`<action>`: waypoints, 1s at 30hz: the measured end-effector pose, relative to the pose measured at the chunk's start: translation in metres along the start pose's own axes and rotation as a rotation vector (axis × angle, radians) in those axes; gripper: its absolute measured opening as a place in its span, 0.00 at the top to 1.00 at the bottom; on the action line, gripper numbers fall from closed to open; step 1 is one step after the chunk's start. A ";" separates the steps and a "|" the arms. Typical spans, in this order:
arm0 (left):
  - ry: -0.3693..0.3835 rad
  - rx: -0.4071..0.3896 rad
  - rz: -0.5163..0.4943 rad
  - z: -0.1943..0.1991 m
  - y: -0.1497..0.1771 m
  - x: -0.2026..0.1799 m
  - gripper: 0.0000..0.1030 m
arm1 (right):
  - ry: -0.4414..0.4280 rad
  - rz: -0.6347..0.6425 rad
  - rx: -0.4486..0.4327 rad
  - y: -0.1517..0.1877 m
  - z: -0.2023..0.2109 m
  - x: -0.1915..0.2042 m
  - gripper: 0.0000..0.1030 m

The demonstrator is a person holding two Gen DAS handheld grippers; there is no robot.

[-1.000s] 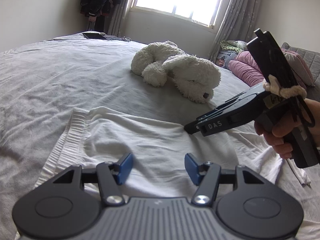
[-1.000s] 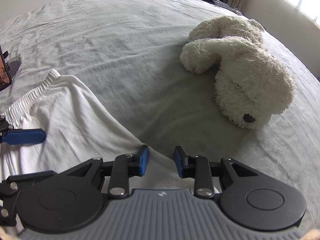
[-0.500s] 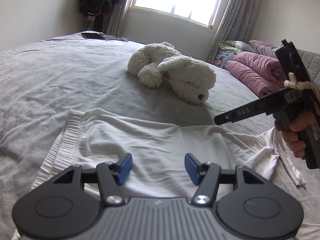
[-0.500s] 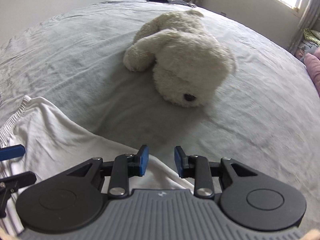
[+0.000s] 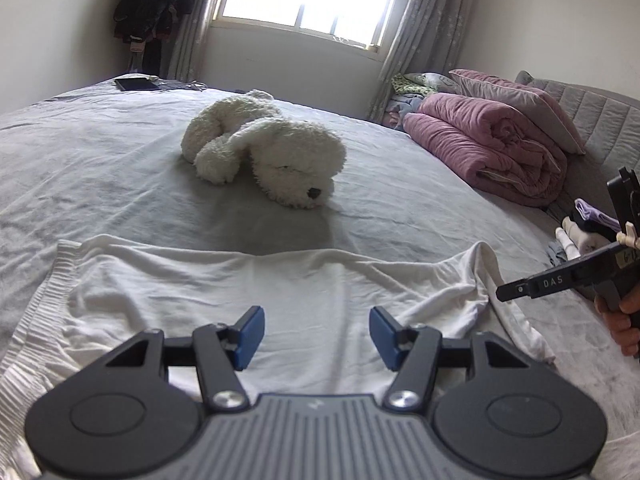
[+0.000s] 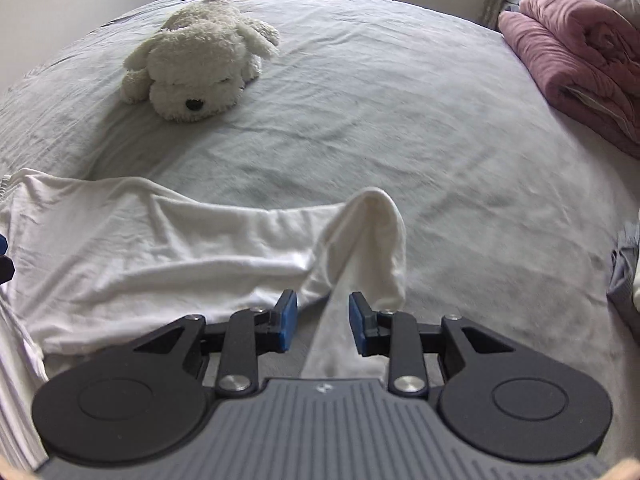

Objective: Fold clothes
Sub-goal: 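Close the right gripper on the white pant leg cuff, then carry the cuff with the right gripper toward the folded clothes stack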

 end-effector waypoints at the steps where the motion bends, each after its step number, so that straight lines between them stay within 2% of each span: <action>1: 0.007 0.008 -0.015 -0.001 0.002 -0.007 0.42 | -0.008 -0.012 0.013 0.008 0.000 -0.005 0.70; 6: 0.035 0.041 -0.087 -0.006 0.011 -0.041 0.42 | -0.027 -0.039 0.053 0.036 -0.004 -0.017 0.70; 8: 0.048 0.056 -0.101 -0.009 0.014 -0.052 0.42 | -0.048 -0.051 0.048 0.040 -0.004 -0.020 0.75; 9: 0.053 0.063 -0.107 -0.011 0.016 -0.056 0.42 | -0.058 -0.050 0.050 0.042 -0.003 -0.020 0.81; 10: 0.057 0.069 -0.111 -0.013 0.018 -0.060 0.42 | -0.059 -0.040 0.053 0.042 -0.003 -0.020 0.97; 12: 0.072 0.079 -0.120 -0.016 0.020 -0.069 0.42 | -0.050 -0.012 0.058 0.043 -0.001 -0.020 0.98; 18: 0.096 0.104 -0.143 -0.030 0.026 -0.088 0.42 | 0.110 0.075 0.034 0.031 0.009 -0.051 0.98; 21: 0.115 0.122 -0.149 -0.036 0.032 -0.094 0.43 | 0.263 0.143 0.000 0.019 0.013 -0.078 0.98; 25: 0.094 0.139 -0.195 -0.042 0.039 -0.098 0.43 | 0.426 0.180 -0.068 -0.002 0.017 -0.111 0.98; 28: 0.088 0.138 -0.215 -0.042 0.039 -0.100 0.43 | 0.500 0.174 -0.140 -0.015 0.018 -0.132 0.98; 30: 0.092 0.135 -0.220 -0.043 0.037 -0.103 0.43 | 0.508 0.163 -0.177 -0.021 0.014 -0.142 0.98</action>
Point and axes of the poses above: each gripper's, at about its wrist camera, not at the fingertips, and z roughly against the way its jaws point, x to its left, y to its underside, the point moved 10 cm from there along -z, roughly the way its jaws point, and after that the axes turned 5 degrees about x, right-handed, at the moved point
